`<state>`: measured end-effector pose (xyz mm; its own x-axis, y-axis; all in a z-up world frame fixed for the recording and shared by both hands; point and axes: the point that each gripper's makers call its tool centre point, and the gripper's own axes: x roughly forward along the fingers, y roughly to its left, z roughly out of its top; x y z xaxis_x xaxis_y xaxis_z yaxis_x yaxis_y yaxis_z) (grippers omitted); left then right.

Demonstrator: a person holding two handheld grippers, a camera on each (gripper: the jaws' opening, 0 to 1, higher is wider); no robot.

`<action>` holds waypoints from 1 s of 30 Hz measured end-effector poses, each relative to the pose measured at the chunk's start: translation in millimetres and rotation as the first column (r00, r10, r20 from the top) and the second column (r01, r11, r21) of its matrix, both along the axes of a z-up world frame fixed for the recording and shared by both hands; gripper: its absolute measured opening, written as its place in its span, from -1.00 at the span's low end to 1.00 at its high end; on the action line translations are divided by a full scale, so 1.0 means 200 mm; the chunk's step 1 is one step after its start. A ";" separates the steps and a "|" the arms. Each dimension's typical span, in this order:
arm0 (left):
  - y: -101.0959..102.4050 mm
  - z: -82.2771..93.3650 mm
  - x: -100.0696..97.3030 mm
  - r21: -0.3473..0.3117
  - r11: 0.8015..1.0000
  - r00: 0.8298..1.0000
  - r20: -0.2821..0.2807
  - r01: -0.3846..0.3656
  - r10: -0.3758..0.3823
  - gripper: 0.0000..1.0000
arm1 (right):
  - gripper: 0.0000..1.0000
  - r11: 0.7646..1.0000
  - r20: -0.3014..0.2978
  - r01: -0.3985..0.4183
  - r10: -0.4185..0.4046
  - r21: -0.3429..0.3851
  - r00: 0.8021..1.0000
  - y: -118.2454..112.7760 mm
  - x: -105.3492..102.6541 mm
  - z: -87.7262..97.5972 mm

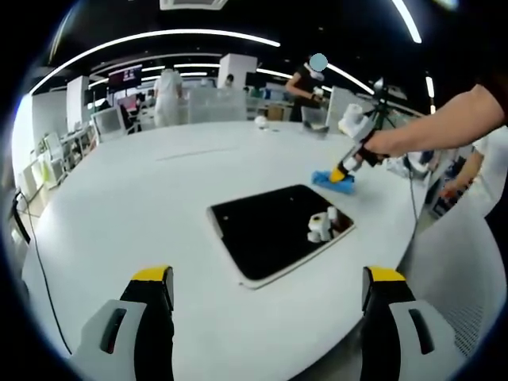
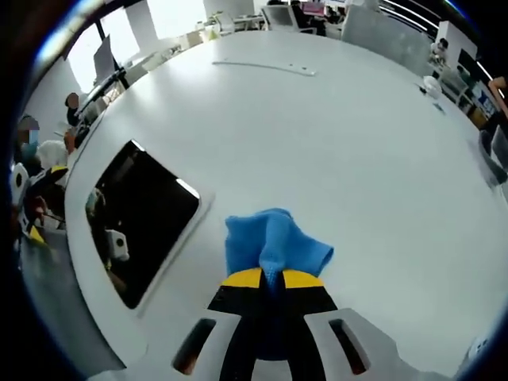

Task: Wipe the mirror surface with the cleaning cloth until all visible marks leave the cleaned area.

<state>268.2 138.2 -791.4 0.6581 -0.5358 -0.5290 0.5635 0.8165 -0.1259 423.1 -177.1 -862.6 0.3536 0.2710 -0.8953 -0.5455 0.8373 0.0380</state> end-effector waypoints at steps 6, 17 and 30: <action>0.00 -0.01 0.00 -0.001 1.000 1.000 -0.001 0.000 0.000 0.99 | -0.89 0.998 0.009 -0.053 0.053 -0.017 0.999 0.00 0.00 0.01; 0.00 -0.02 0.01 -0.003 1.000 1.000 -0.001 -0.001 0.001 0.99 | -0.64 0.997 0.030 -0.077 0.077 -0.001 0.997 -0.02 0.02 0.01; 0.00 -0.01 0.00 -0.002 1.000 1.000 -0.001 -0.003 0.003 0.99 | -0.01 0.998 0.058 -0.054 0.052 0.035 0.997 -0.02 0.03 0.05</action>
